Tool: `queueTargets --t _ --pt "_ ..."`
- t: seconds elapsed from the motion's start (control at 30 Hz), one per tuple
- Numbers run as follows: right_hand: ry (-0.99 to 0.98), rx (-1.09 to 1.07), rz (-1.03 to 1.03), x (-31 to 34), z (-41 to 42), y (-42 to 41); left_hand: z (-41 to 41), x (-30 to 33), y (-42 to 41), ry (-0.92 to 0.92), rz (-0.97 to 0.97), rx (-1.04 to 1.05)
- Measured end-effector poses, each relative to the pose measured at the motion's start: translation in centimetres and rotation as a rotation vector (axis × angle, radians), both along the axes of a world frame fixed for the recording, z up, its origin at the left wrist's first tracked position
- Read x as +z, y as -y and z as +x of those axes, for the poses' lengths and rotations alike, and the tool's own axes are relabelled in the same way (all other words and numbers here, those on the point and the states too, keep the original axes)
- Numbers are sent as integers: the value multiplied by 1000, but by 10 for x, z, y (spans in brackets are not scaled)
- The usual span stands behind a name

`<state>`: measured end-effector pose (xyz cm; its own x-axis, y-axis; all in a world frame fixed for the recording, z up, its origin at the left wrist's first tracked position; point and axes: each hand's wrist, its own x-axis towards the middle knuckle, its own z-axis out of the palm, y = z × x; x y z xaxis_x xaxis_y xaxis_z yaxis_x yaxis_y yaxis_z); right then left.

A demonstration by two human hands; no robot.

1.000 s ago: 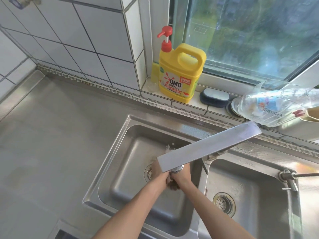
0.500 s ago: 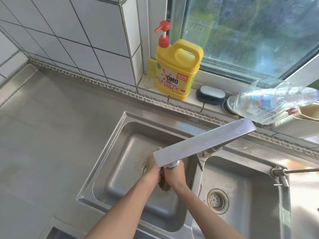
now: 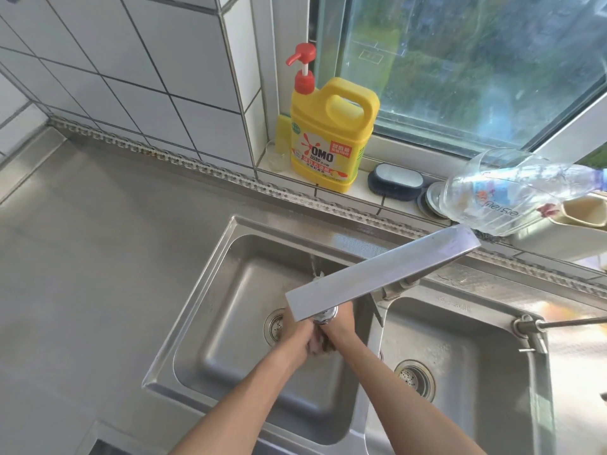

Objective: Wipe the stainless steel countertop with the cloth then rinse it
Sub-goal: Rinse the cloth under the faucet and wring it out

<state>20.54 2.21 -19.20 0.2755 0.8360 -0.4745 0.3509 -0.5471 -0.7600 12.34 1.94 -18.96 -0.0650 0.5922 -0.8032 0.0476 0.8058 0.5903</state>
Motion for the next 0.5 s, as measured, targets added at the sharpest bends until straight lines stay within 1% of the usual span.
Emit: queueTargets --t 0.07,0.1,0.17,0.23,0.33,0.43,0.5 --pt "3 -33 -13 0 6 -4 3 3 6 -7 38 -35" --pt "10 -14 3 0 3 -1 0 4 4 1 42 -36" --pt "4 37 44 1 -10 11 -11 2 -9 45 -16 29" --pt "-30 70 76 2 -17 19 -21 -2 -18 86 -63 32" --pt "-9 102 107 9 -4 4 -17 -1 -12 45 -21 6" --pt "69 20 61 8 12 -7 1 6 -1 97 59 -41" --pt "89 50 -4 9 6 1 -2 6 -4 95 49 -59"
